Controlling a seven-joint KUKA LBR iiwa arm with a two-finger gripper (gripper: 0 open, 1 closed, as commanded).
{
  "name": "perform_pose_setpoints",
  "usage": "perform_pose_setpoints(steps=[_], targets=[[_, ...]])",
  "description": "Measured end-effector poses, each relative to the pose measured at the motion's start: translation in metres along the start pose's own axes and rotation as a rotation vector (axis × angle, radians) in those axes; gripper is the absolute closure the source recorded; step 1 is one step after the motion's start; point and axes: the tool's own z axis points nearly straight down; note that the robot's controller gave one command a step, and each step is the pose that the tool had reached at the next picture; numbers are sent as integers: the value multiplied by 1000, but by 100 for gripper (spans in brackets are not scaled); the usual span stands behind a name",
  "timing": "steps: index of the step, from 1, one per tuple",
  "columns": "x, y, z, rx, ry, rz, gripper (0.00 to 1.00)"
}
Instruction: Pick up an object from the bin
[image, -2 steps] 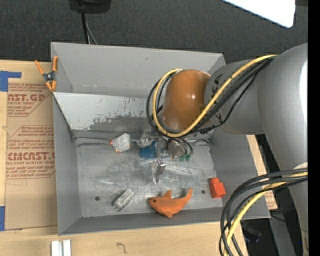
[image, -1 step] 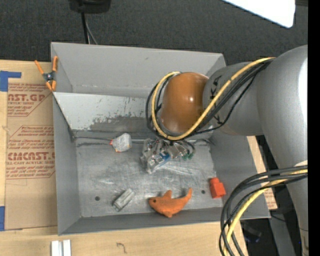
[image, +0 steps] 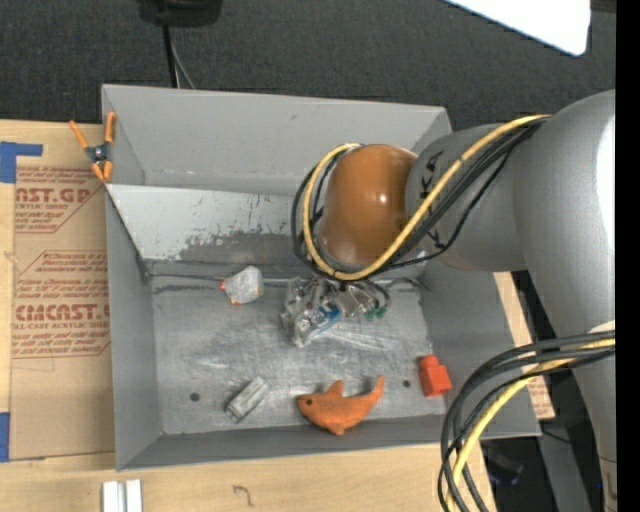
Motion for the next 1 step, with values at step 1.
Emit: perform_pose_setpoints(steps=[1], targets=[[7, 0, -60, 4, -1, -9, 0]])
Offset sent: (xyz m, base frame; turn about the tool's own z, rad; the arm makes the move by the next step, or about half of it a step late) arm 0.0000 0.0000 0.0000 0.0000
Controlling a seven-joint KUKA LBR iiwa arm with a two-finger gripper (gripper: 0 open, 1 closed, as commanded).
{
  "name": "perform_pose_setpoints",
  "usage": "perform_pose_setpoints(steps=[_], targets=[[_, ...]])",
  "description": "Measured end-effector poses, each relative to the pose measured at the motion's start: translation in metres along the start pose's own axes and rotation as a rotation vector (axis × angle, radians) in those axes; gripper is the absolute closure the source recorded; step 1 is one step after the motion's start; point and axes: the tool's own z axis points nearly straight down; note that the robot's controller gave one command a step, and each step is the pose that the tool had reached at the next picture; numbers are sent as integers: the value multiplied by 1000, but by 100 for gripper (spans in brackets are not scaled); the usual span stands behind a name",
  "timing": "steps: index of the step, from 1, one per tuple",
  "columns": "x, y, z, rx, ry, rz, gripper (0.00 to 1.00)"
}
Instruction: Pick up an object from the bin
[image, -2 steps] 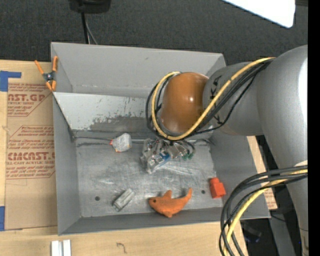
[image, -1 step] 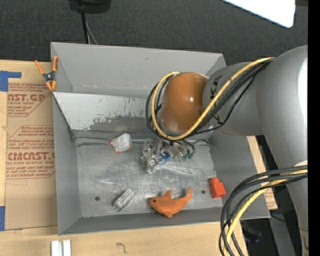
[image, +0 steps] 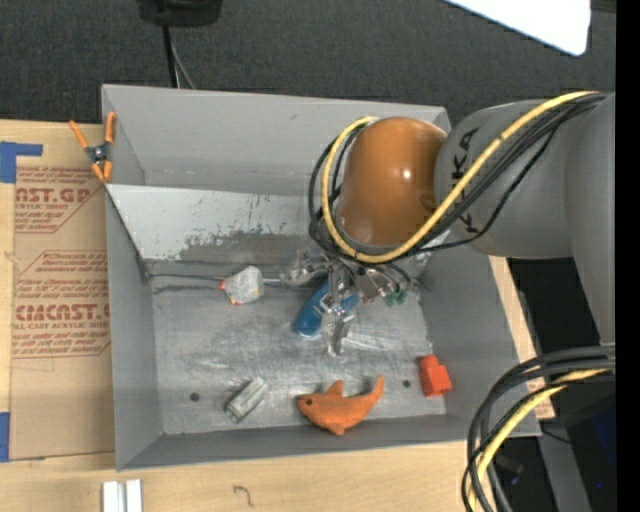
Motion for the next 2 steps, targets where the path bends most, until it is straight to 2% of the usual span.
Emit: perform_pose_setpoints(steps=[1, 2], targets=[[1, 1, 3, -2, 5, 0, 0], [-2, -30, 66, -8, -2, -254, 100]])
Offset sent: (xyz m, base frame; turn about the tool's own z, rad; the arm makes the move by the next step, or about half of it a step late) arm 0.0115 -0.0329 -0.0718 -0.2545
